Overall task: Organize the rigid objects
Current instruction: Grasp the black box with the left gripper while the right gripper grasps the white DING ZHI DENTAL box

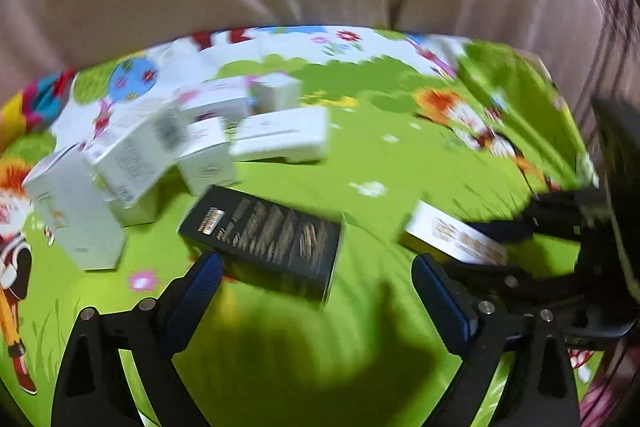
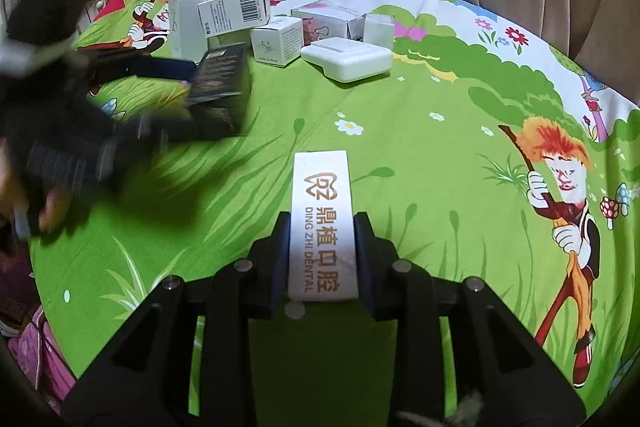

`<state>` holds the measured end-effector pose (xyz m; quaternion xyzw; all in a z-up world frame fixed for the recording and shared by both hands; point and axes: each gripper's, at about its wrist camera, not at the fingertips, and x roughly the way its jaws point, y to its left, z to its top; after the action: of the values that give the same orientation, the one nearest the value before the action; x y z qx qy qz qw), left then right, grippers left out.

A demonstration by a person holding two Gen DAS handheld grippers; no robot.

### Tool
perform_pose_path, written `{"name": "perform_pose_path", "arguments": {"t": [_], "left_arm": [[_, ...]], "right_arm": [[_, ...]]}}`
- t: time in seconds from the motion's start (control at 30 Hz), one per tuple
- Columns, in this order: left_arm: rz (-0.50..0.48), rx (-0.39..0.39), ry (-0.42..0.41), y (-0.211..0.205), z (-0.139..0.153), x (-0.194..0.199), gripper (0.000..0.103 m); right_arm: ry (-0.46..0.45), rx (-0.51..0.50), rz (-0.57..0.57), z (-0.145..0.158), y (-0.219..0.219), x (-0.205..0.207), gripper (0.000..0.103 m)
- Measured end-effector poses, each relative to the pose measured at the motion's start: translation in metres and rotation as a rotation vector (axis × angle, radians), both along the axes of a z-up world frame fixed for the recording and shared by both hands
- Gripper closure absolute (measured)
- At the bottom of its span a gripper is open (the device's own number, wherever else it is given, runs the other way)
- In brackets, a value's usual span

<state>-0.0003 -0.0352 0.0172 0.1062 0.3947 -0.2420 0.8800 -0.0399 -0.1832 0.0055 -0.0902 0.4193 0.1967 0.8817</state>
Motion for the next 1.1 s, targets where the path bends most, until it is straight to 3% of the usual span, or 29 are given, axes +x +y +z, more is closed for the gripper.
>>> {"name": "perform_pose_path", "arguments": {"t": [0.13,0.37,0.53,0.63,0.7,0.77,0.8,0.83,0.9,1.03,1.1], "left_arm": [[0.08,0.019,0.06,0.01,-0.014,0.008,0.006],[0.289,-0.233,0.212,0.029,-0.01,0.027,0.006],[0.635,-0.369,0.297,0.025,-0.01,0.038,0.0],[0.745,-0.298,0.294,0.015,-0.01,0.053,0.0],[0.731,-0.219,0.284,0.008,-0.012,0.059,0.002],[0.693,-0.145,0.236,0.003,-0.011,0.053,0.025],[0.666,-0.144,0.212,0.005,-0.01,0.047,0.052],[0.626,-0.123,0.19,0.009,-0.011,0.037,0.063],[0.542,-0.165,0.176,0.024,-0.012,0.019,0.063],[0.441,-0.174,0.176,0.055,-0.013,-0.013,0.063],[0.439,-0.181,0.181,0.07,-0.013,-0.02,0.062]], "right_arm": [[-0.003,-0.006,0.0,0.0,0.0,0.0,0.068],[-0.002,-0.003,0.001,0.0,0.0,0.001,0.068],[-0.002,-0.002,0.002,0.0,0.0,0.001,0.068],[0.001,0.004,0.002,0.0,-0.001,0.002,0.067],[0.002,0.007,0.002,-0.001,-0.001,0.002,0.067],[0.002,0.007,0.002,-0.001,-0.001,0.002,0.067],[0.002,0.008,0.002,-0.001,-0.001,0.002,0.067],[0.002,0.008,0.002,-0.001,-0.001,0.002,0.067],[0.003,0.012,0.002,-0.001,-0.001,0.002,0.067],[0.002,0.009,0.002,-0.001,0.0,0.003,0.067],[0.002,0.01,0.002,-0.001,0.0,0.003,0.067]]}}
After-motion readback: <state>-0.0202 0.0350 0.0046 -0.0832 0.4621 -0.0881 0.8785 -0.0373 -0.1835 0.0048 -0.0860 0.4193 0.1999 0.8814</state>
